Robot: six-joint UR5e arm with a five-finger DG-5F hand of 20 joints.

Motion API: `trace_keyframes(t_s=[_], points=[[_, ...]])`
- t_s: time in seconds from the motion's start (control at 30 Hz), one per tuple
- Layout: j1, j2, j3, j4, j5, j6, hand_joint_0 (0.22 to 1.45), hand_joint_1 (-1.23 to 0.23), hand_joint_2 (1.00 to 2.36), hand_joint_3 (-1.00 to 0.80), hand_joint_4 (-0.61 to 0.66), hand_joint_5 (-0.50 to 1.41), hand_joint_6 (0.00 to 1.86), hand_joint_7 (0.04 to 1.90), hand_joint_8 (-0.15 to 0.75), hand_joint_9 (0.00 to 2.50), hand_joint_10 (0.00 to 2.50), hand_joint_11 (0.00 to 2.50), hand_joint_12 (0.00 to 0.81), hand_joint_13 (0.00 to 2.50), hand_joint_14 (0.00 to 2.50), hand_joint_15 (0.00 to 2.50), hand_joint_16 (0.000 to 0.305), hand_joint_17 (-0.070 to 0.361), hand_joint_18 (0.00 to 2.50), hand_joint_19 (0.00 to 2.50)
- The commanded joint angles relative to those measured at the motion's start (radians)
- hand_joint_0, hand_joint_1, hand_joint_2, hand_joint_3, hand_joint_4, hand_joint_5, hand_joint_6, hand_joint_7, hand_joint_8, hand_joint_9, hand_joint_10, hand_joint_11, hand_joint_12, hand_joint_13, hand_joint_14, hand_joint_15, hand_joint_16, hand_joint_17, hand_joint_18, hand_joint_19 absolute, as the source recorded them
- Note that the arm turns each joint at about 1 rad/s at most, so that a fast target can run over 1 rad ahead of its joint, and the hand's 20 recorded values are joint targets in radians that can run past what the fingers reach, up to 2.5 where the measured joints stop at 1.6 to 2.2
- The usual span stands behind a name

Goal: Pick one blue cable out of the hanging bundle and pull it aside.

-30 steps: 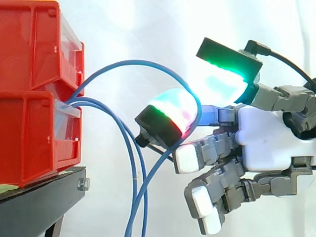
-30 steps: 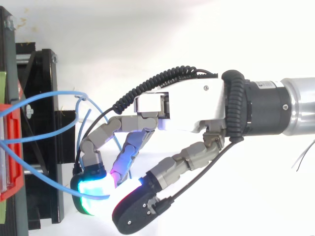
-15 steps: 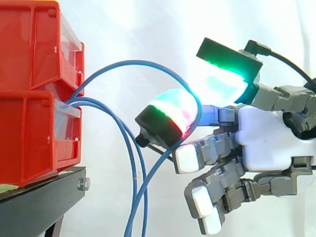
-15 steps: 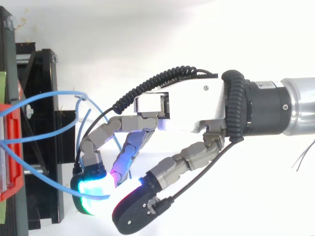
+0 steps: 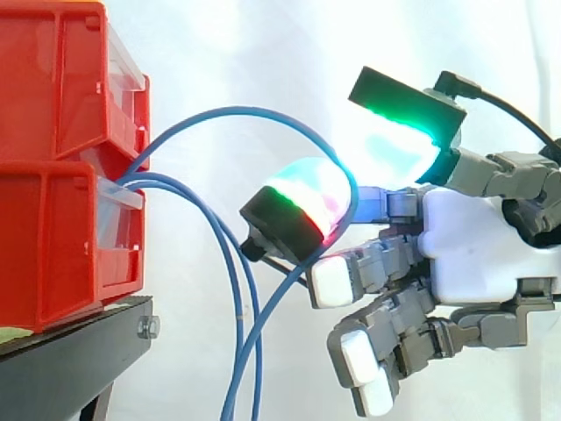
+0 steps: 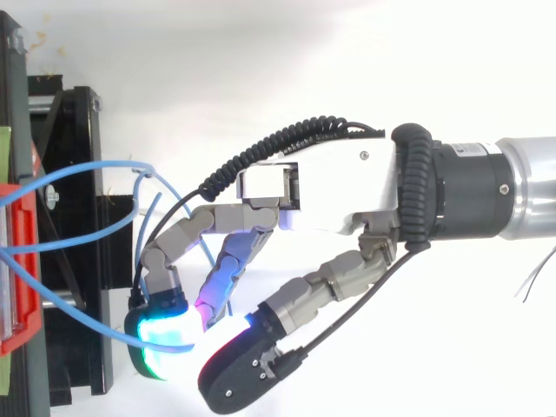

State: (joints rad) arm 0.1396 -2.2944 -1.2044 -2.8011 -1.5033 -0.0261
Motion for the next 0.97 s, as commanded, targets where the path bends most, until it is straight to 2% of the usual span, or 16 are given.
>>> trace_keyframes(t_s=[0.0,0.93], points=[[0.000,0.001,0.000,0.000,0.000,0.000,0.62,-0.77,1.01,-0.21,-0.12,0.08,0.67,1.25,0.132,0.94,0.00,0.10,0.361,0.82,0.02,0.47,0.050,0.112,0.72,0.56],[0.000,0.000,0.000,0.000,0.000,0.000,0.62,-0.77,1.01,-0.21,-0.11,0.07,0.66,1.24,0.136,0.98,0.00,0.10,0.360,0.84,0.02,0.46,0.050,0.113,0.73,0.57]])
